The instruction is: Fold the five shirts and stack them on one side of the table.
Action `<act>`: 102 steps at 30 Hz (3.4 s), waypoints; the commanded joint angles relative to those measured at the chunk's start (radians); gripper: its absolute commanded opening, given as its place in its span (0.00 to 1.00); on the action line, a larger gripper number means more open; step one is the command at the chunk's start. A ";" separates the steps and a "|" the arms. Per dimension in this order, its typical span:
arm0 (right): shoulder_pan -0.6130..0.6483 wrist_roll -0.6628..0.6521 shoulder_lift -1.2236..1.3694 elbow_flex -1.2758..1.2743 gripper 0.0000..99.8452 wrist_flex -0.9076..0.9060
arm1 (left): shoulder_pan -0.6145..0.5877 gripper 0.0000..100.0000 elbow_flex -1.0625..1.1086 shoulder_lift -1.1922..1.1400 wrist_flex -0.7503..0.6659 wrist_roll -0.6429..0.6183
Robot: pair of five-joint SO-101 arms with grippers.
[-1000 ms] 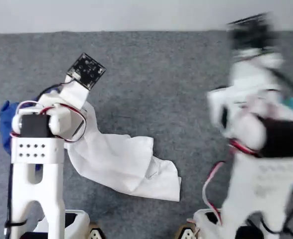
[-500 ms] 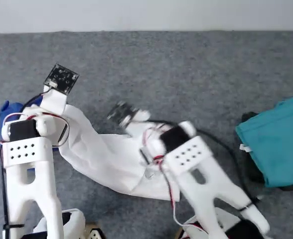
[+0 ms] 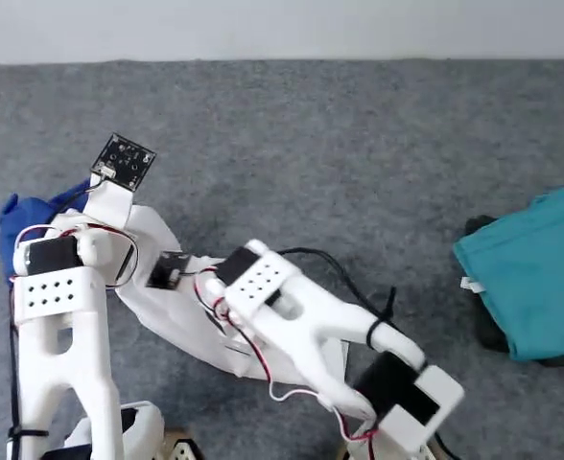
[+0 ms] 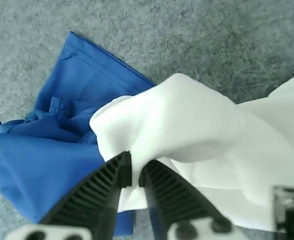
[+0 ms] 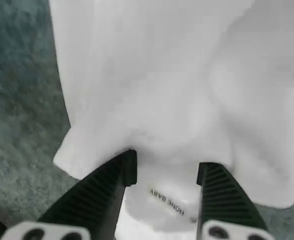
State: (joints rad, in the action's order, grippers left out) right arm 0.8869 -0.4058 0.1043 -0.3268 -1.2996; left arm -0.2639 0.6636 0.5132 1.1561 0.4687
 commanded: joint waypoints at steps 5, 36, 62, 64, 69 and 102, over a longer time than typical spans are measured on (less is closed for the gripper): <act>-0.031 -0.014 -0.062 0.244 0.21 -0.166 | -0.005 0.01 -0.005 0.005 -0.015 0.011; 0.071 -0.020 -0.170 -0.169 0.21 0.148 | -0.005 0.01 -0.001 0.005 -0.035 0.011; -0.058 -0.098 0.041 -0.141 0.03 0.297 | -0.005 0.01 0.028 0.005 -0.040 0.011; -0.102 -0.100 0.039 -0.089 0.03 0.259 | -0.005 0.01 0.028 0.006 -0.040 0.011; -0.177 -0.101 0.039 0.110 0.01 0.077 | -0.005 0.01 0.028 0.006 -0.040 0.011; -0.374 -0.104 0.027 0.203 0.01 -0.154 | 0.002 0.01 0.031 0.006 -0.035 0.011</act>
State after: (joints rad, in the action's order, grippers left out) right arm 0.5278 -0.5056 0.1550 0.0184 -1.5819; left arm -0.2654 0.7004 0.5132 1.1316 0.4733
